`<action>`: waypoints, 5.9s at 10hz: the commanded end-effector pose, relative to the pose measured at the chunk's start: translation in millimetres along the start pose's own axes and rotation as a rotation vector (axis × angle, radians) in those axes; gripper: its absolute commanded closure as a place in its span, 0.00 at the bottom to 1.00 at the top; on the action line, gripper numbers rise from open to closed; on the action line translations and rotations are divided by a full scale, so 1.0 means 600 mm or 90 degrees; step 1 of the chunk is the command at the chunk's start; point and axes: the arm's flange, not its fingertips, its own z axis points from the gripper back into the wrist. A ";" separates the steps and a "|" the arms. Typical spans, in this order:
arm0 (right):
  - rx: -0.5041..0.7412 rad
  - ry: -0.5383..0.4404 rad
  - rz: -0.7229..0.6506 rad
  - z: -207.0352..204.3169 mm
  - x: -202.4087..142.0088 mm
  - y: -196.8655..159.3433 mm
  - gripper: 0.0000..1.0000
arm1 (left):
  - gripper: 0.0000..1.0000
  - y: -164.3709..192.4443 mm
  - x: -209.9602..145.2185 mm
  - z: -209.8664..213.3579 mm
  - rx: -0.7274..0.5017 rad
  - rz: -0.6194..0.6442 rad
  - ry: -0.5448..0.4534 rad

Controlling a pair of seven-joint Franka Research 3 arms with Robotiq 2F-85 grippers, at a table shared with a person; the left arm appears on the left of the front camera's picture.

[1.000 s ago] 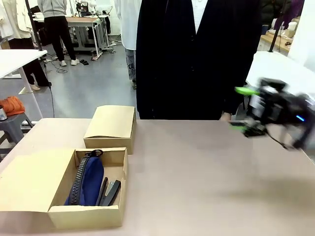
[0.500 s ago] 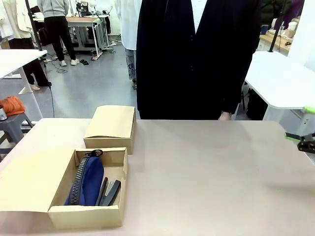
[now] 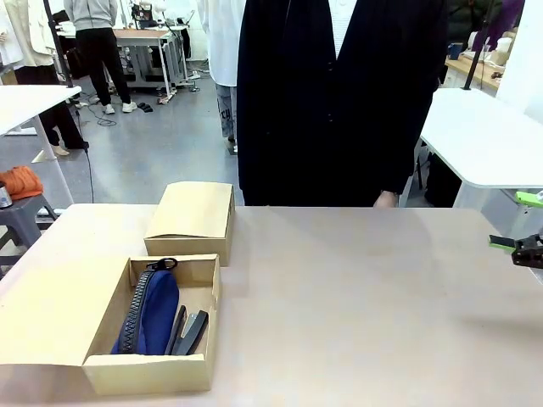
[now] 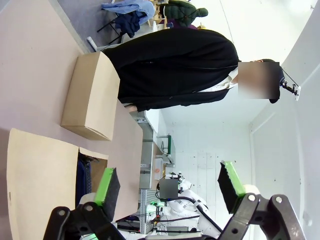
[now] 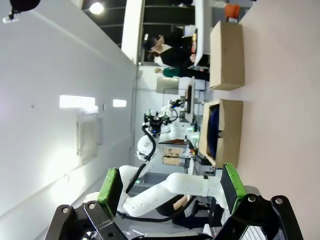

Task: Place items inside the box.
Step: Pick up a Pencil pouch or Stapler and place it inside the Mailer Box closest to the robot, then close the lid of the Mailer Box closest to the robot.

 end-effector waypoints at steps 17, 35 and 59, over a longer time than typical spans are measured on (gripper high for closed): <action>0.020 -0.009 -0.014 0.004 0.002 0.005 0.00 | 0.00 0.002 -0.122 -0.159 -0.322 -0.708 0.421; 0.020 -0.009 -0.014 0.004 0.002 0.005 0.00 | 0.00 0.224 0.089 -0.022 0.053 -1.097 0.603; 0.020 -0.009 -0.014 0.004 0.002 0.005 0.00 | 0.00 0.192 -0.203 -0.204 -0.450 -1.037 0.374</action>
